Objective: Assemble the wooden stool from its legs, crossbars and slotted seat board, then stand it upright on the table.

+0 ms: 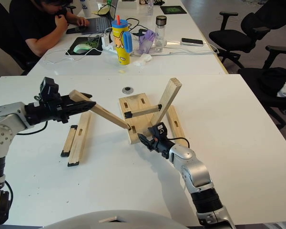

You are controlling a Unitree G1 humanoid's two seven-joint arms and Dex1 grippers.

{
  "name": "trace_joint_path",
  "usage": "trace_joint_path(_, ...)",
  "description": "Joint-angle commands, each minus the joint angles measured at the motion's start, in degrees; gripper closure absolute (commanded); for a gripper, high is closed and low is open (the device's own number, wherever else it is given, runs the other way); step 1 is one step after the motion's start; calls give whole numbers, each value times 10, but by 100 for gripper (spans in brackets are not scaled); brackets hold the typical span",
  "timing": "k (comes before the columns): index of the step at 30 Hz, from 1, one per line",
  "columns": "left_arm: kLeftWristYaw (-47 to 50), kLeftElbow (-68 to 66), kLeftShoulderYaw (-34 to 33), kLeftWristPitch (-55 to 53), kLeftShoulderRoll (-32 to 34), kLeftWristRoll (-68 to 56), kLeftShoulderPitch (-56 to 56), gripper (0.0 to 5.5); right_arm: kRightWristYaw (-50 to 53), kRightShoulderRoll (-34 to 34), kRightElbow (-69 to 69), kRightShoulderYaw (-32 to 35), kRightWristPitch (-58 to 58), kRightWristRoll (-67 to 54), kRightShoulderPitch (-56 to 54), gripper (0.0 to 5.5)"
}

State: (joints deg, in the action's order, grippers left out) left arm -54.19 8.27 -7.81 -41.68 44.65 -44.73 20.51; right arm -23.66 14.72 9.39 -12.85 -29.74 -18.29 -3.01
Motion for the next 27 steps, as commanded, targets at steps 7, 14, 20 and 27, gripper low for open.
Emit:
trace_joint_path(7, -13, 22, 32, -13, -17, 11, 17, 348, 14, -8, -27, -12, -27, 31, 11, 284)
trace_joint_path(14, -20, 3, 50, 4, -6, 52, 32, 348, 9, -1, -40, -19, -35, 44, 7, 284)
trace_joint_path(20, -45, -18, 73, -6, 4, 70, 71, 348, 9, -2, -44, -29, -36, 57, 13, 284)
trace_joint_path(27, -58, -10, 119, 3, 4, 113, 103, 348, 14, -6, -51, -37, -42, 77, 14, 284)
